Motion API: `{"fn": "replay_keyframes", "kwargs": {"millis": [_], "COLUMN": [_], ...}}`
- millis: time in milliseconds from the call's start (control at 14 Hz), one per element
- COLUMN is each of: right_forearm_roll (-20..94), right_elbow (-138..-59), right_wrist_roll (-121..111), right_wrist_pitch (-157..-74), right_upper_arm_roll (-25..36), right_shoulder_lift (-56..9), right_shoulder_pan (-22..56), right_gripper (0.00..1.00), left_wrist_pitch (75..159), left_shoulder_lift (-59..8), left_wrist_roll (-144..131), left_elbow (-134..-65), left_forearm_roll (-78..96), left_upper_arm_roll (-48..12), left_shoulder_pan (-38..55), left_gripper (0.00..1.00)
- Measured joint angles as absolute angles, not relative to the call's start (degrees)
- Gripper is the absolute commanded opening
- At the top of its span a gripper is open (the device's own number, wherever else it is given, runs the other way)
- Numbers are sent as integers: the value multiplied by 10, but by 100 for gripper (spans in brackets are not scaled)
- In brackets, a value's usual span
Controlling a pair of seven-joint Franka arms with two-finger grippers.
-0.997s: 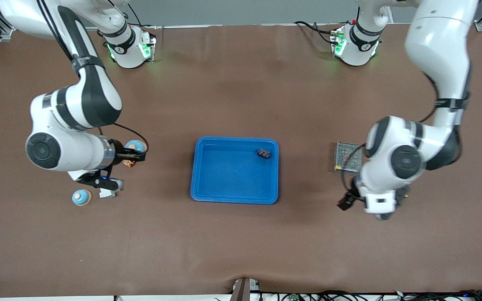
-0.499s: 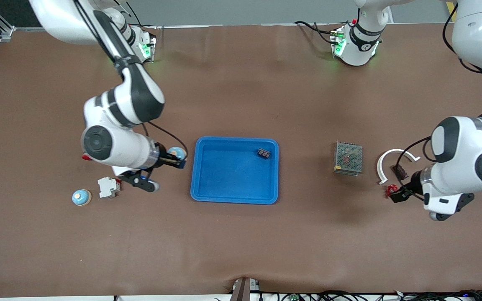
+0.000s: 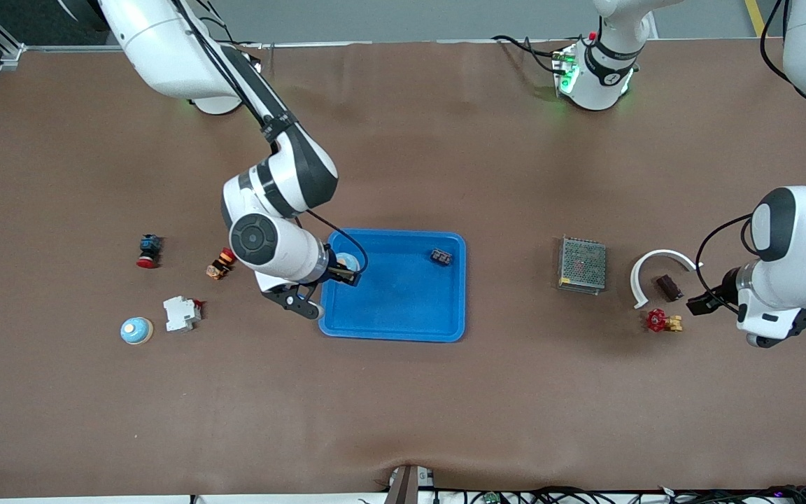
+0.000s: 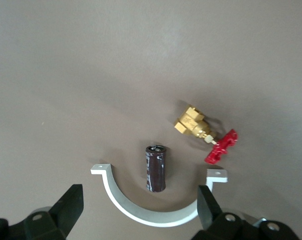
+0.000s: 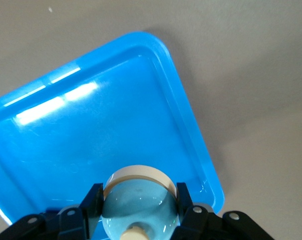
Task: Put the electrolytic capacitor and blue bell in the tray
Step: 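Carry the blue bell with the right gripper into the tray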
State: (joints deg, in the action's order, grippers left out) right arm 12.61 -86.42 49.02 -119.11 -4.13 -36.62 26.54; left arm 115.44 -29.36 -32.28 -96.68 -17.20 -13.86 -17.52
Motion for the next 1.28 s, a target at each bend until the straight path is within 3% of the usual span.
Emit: {"fn": "replay_keyframes", "kwargs": {"millis": [712, 1282], "right_forearm_roll": [102, 101], "right_elbow": [-871, -898], "right_wrist_roll": [490, 489], "right_wrist_pitch": [-1235, -1271], "right_upper_arm_roll": [-40, -40], "right_shoulder_lift": [-418, -425], "right_shoulder_pan": [305, 325], "right_gripper": [48, 53], "left_wrist_pitch": [1274, 1334], "left_shoulder_lift": [-295, -324], "left_wrist_roll": [-308, -307], "left_elbow": [-1079, -1095], "left_forearm_roll": [-175, -175], "left_upper_arm_roll": [-139, -142], "left_shoulder_pan": [-209, -210], "left_gripper": [96, 74]}}
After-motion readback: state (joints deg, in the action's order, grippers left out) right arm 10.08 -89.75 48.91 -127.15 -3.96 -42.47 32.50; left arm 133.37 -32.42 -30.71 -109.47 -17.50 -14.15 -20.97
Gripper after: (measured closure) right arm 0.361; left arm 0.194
